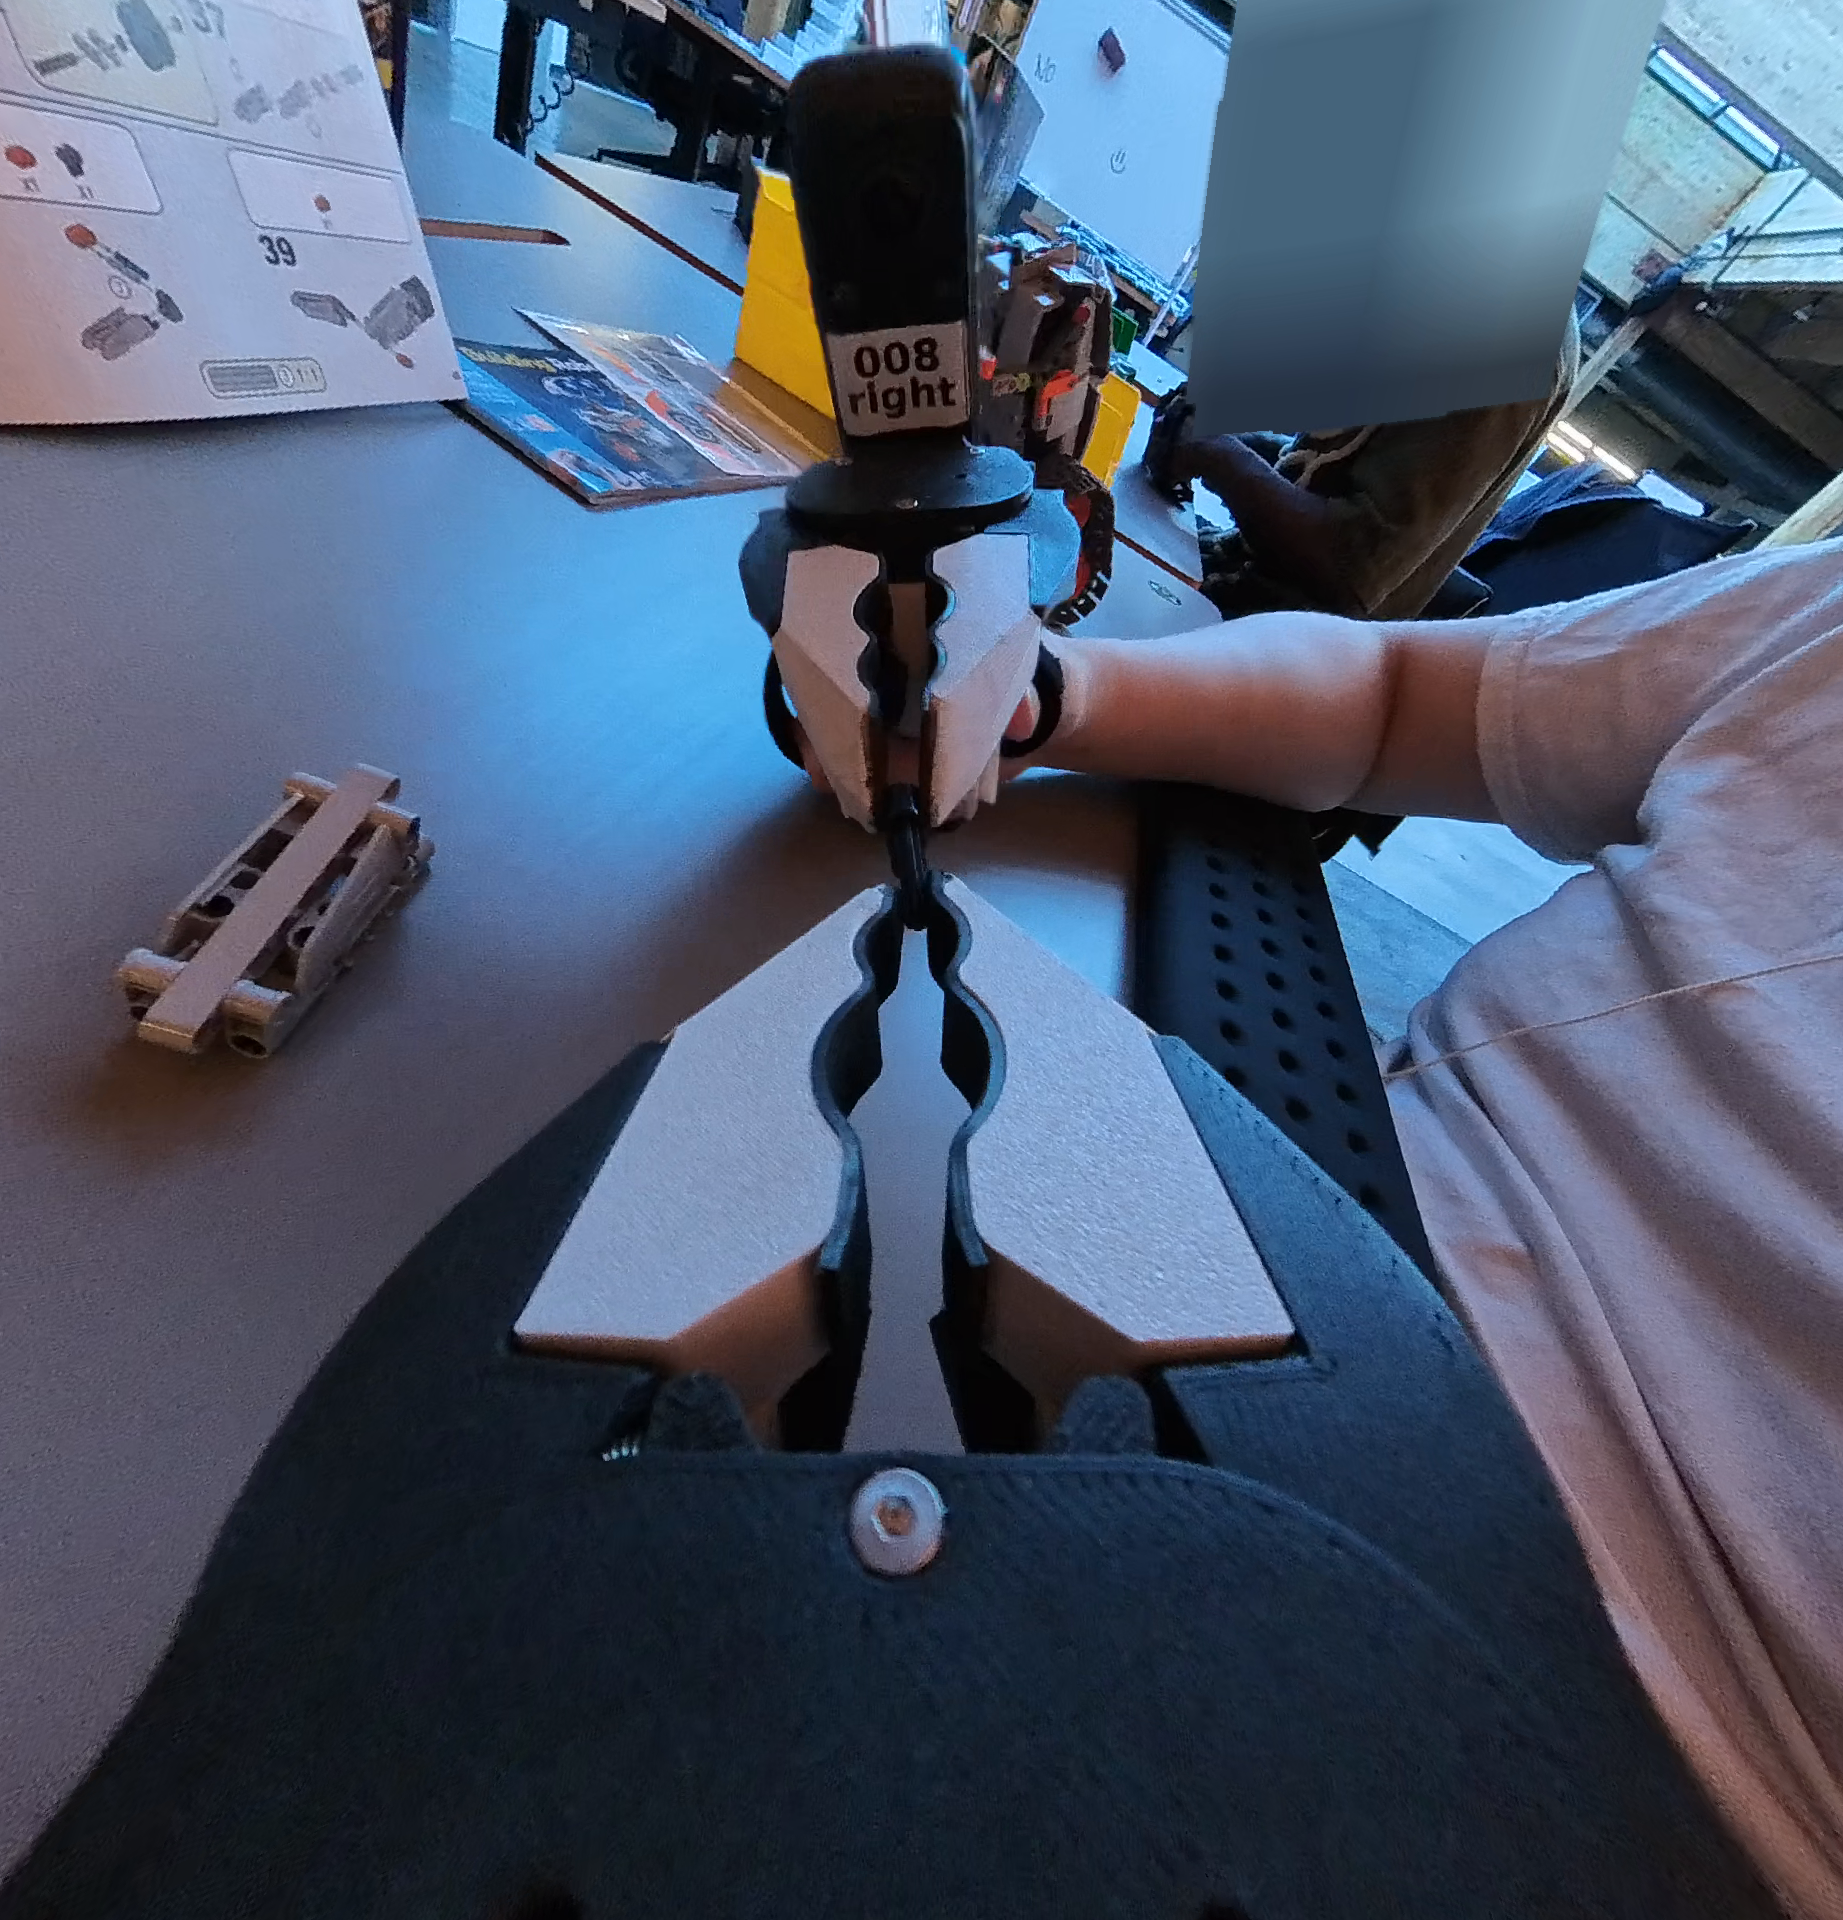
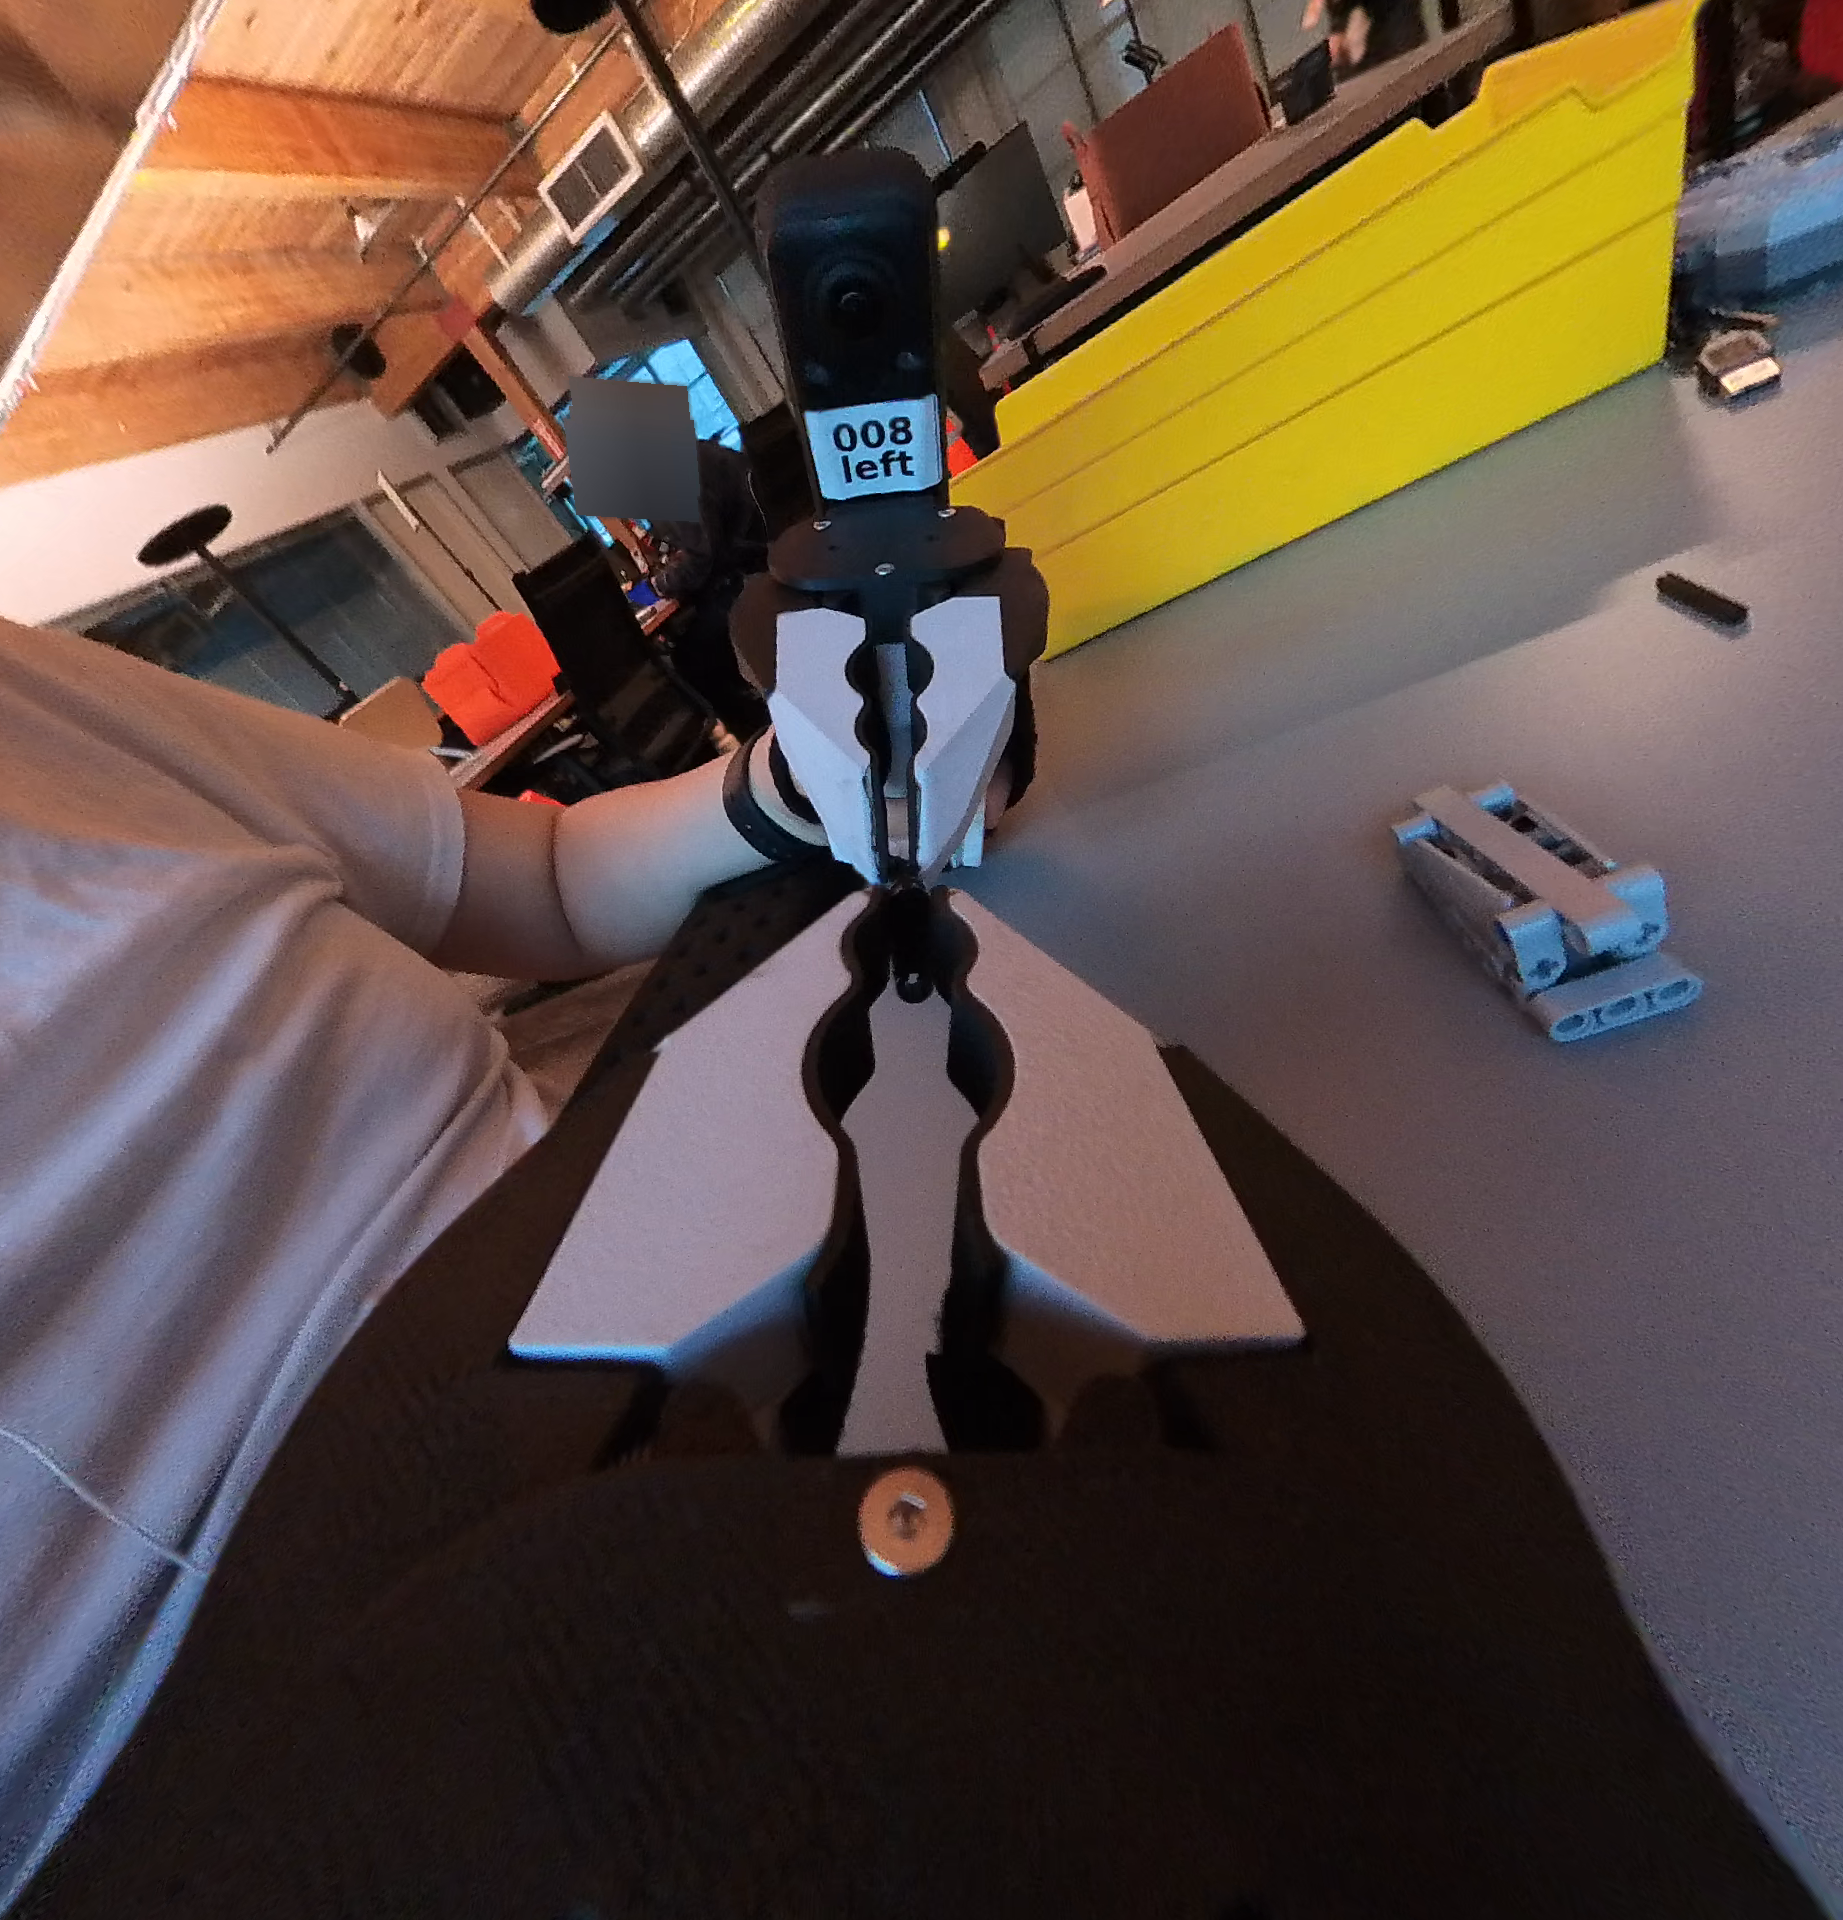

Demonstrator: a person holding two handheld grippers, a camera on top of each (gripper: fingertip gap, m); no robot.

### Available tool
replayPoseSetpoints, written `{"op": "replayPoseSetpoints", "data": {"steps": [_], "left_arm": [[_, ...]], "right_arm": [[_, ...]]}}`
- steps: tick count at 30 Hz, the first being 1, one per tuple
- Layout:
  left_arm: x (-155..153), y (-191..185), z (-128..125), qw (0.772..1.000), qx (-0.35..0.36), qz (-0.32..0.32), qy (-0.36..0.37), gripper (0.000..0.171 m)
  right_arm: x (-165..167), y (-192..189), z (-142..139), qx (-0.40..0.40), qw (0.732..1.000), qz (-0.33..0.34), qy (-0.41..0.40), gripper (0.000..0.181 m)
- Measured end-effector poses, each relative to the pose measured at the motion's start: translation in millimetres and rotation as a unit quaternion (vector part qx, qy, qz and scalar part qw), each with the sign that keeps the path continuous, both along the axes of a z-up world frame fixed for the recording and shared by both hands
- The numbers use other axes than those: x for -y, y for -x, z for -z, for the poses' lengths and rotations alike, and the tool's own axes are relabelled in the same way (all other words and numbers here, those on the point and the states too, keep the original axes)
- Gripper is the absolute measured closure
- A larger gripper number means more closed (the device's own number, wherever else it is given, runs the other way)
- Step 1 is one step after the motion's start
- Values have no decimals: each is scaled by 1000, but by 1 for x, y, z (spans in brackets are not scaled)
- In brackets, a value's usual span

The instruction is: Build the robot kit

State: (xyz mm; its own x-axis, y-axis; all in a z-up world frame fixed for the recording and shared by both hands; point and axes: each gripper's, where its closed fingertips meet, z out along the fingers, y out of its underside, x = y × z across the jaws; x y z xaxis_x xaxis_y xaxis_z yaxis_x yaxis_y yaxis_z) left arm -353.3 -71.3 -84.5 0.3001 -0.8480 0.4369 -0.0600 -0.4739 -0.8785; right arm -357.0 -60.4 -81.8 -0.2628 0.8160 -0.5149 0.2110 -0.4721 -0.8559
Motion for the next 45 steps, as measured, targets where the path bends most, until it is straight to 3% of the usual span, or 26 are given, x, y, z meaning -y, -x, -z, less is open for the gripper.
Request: {"op": "replayPoseSetpoints", "data": {"steps": [15,28,45], "left_arm": [[-1,2,6,1000,-5,-3,23,170],[-8,5,15,994,31,5,103,170],[-11,8,18,989,47,0,141,170]], "right_arm": [[0,2,8,31,999,-4,17,176],[-4,4,19,73,991,11,113,176],[-4,6,24,91,990,17,107,176]]}}
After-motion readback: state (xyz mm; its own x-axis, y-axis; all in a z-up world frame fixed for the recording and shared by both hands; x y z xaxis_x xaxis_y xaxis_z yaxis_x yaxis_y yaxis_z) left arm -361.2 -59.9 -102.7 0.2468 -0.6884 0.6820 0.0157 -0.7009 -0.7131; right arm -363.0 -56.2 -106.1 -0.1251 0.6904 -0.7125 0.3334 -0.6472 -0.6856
